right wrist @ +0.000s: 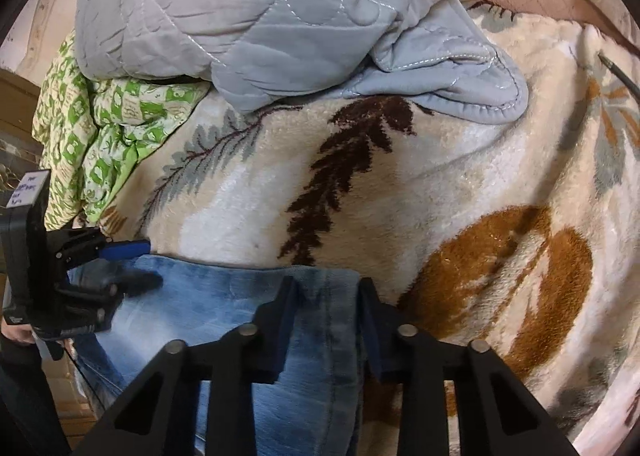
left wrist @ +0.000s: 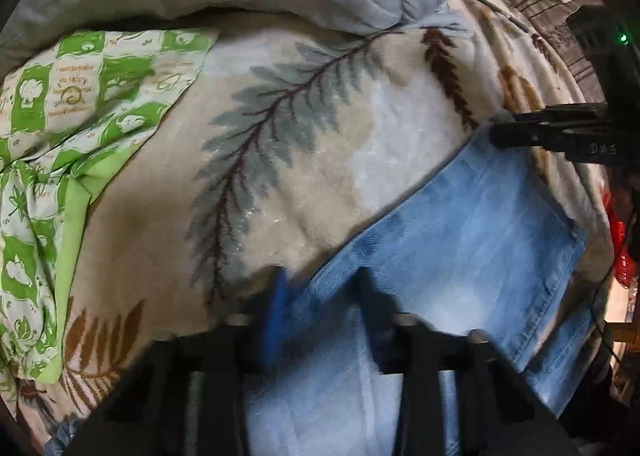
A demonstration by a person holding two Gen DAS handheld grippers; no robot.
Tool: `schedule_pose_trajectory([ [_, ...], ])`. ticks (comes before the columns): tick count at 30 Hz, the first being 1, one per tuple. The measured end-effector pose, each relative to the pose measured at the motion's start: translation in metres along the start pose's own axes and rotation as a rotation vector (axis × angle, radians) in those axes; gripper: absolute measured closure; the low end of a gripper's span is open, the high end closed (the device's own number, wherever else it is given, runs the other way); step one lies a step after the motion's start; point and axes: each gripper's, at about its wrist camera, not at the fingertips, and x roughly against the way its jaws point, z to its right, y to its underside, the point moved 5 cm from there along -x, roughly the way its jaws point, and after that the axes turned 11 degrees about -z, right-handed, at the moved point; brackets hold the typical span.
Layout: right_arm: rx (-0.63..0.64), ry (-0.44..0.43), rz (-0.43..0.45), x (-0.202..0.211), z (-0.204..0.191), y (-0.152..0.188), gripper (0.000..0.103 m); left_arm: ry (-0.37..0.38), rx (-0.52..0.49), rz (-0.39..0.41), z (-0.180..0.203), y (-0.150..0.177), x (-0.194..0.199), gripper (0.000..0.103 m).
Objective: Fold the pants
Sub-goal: 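Grasp the jeans leg hems with the left gripper and lift toward the waist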
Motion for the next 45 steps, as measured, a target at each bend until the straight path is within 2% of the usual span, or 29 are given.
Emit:
schedule_pose_trajectory([
  [2,0.011,0.012,0.009,0.001,0.0,0.001,0.082,-0.026,-0.026,-0.005,0.004,0.003,0.002,0.095],
  [7,0.052,0.04,0.068,0.013,-0.01,0.004,0.084,-0.097,-0.044,0.037,0.014,0.008,0.016,0.097],
  [14,0.141,0.043,0.187,0.055,-0.025,0.031,0.085,-0.181,-0.108,0.196,0.053,0.046,0.064,0.097],
  [17,0.216,0.05,0.259,0.083,-0.038,0.064,0.085,-0.23,-0.147,0.283,0.082,0.083,0.091,0.097],
  [20,0.302,0.079,0.321,0.109,-0.055,0.11,0.085,-0.273,-0.19,0.333,0.106,0.119,0.105,0.097],
  [25,0.39,0.127,0.398,0.134,-0.072,0.205,0.088,-0.334,-0.213,0.448,0.16,0.193,0.12,0.097],
  [28,0.414,0.149,0.398,0.126,-0.073,0.266,0.089,-0.323,-0.179,0.487,0.178,0.227,0.11,0.097],
  [33,0.385,0.165,0.297,0.078,-0.066,0.332,0.091,-0.304,-0.132,0.485,0.195,0.266,0.062,0.097],
  [36,0.338,0.142,0.266,0.062,-0.058,0.353,0.092,-0.253,-0.106,0.511,0.203,0.282,0.052,0.097],
  [40,0.278,0.104,0.278,0.066,-0.051,0.378,0.092,-0.207,-0.106,0.536,0.218,0.296,0.048,0.097],
  [42,0.263,0.121,0.27,0.064,-0.047,0.385,0.092,-0.191,-0.109,0.514,0.225,0.297,0.035,0.097],
  [45,0.225,0.146,0.218,0.051,-0.038,0.391,0.092,-0.174,-0.11,0.439,0.228,0.294,0.007,0.097],
])
